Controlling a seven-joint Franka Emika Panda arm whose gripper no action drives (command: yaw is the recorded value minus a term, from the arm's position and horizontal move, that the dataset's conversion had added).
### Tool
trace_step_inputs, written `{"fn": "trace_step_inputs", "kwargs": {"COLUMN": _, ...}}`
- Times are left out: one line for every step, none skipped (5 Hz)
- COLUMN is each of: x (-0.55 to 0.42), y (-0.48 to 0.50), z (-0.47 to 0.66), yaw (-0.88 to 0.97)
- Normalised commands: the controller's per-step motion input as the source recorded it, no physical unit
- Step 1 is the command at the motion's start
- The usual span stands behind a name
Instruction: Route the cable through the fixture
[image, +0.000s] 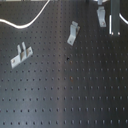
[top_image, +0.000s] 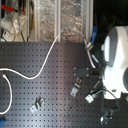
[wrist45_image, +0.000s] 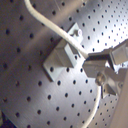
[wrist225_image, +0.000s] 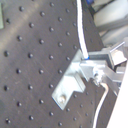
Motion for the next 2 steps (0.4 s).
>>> {"fn": "trace_step_inputs", "kwargs": {"x": -0.472, "y": 0.171, "z": 0.40, "yaw": -0.31}}
{"fn": "trace_step_inputs", "kwargs": {"x": -0.268, "y": 0.387, "z": 0.32, "yaw": -0.09}}
